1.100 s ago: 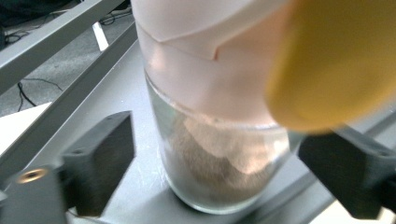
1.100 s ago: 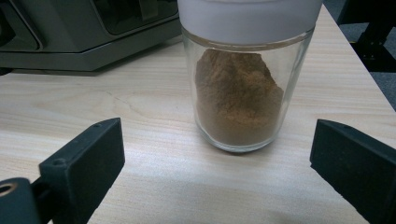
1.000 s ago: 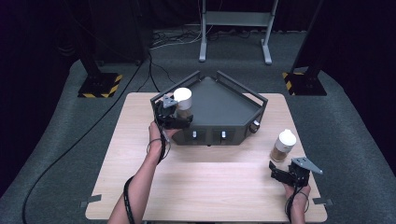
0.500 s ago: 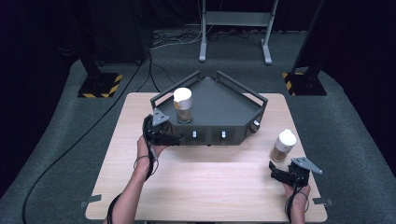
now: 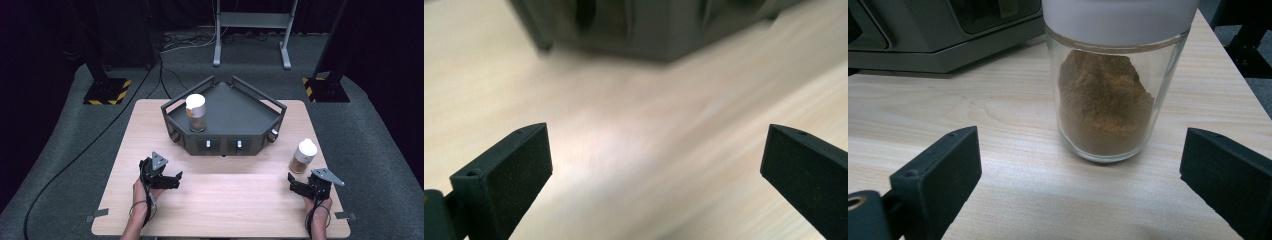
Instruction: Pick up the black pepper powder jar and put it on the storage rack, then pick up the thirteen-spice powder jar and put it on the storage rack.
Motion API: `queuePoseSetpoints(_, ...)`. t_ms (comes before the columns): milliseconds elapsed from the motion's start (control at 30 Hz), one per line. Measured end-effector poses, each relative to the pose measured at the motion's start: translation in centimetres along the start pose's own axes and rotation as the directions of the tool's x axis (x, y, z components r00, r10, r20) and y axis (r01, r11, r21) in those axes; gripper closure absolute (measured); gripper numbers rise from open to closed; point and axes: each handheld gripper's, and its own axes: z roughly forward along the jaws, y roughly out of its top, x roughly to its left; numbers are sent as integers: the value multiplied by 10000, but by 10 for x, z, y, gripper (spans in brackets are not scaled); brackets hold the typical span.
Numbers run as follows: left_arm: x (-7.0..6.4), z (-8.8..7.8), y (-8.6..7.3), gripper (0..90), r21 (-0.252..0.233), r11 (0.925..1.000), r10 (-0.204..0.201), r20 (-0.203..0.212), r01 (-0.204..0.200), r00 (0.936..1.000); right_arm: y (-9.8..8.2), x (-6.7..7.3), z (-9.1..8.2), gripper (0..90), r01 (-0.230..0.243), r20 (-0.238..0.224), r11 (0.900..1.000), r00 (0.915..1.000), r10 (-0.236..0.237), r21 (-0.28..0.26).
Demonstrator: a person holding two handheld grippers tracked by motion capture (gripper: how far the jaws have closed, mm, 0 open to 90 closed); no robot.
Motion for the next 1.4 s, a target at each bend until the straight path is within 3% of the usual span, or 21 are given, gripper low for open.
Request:
queuePoseSetpoints(167, 1, 11, -12, 1, 800, 9963, -283, -307, 307, 9991, 0, 0, 0, 23, -18, 35, 10000, 10000, 18, 11)
queuePoseSetpoints(267, 6, 12, -22, 3, 639, 9952, -728, -212, 740, 9971, 1, 1, 0, 23, -12, 56, 10000, 10000, 12, 42)
queuePoseSetpoints(500, 15, 14, -23, 4, 680, 9916, -1110, 81, 1102, 9938, 1, 1, 0, 22, -16, 87, 10000, 10000, 15, 34)
queuePoseSetpoints(1400, 19, 14, -23, 4, 657, 9932, -977, 178, 964, 9951, 5, 7, 3, 0, 127, 304, 9995, 9994, -136, 276)
